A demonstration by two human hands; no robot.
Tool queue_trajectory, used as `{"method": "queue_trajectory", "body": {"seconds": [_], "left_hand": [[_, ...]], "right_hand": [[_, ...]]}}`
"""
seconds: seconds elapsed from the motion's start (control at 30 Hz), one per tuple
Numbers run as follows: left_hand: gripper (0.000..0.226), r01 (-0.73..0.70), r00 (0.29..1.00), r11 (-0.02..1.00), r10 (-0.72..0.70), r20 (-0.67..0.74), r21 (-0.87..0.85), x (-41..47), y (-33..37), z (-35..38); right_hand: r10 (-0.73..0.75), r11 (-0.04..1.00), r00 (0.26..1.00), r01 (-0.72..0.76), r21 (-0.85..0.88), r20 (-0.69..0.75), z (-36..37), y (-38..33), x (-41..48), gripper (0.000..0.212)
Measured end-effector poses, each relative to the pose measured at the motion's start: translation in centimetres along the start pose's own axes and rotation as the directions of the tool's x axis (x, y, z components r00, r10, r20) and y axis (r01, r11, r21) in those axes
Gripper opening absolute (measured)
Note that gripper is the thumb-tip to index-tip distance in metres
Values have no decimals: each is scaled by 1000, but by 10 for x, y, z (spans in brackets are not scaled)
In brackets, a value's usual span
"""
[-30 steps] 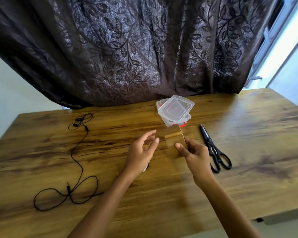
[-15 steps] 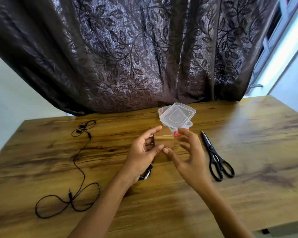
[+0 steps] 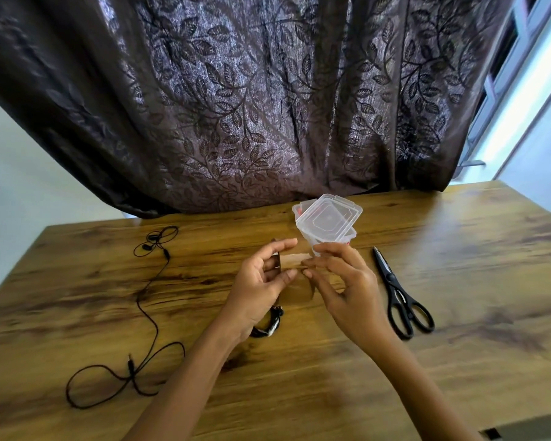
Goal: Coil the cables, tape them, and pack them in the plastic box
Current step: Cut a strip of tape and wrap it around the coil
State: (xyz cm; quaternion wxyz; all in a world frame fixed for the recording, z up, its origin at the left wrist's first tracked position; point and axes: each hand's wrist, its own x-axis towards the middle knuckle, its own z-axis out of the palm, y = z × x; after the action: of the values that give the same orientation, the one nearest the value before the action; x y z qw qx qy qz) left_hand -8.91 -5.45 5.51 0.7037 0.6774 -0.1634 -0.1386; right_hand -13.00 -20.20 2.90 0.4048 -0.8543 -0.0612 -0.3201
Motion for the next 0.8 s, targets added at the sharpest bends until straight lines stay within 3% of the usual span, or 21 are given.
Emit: {"method": "queue_trajectory", "body": {"seconds": [0.1, 0.37, 0.53, 0.8], "left_hand": [[38, -11, 1000, 1000, 11, 21, 5, -2, 1, -1], [26, 11, 999, 1000, -10, 45, -23, -2, 4, -2], [25, 53, 997, 995, -49, 54, -81, -2, 7, -1], [27, 97, 995, 980, -92, 38, -175, 1, 12, 1]], "right_hand": [[52, 995, 999, -53, 83, 14, -1, -2, 7, 12], [165, 967, 968, -197, 162, 189, -14, -14, 25, 24], [164, 976, 980, -177, 123, 114, -12, -18, 28, 26], [256, 945, 966, -257, 203, 32, -6, -21, 32, 22]]}}
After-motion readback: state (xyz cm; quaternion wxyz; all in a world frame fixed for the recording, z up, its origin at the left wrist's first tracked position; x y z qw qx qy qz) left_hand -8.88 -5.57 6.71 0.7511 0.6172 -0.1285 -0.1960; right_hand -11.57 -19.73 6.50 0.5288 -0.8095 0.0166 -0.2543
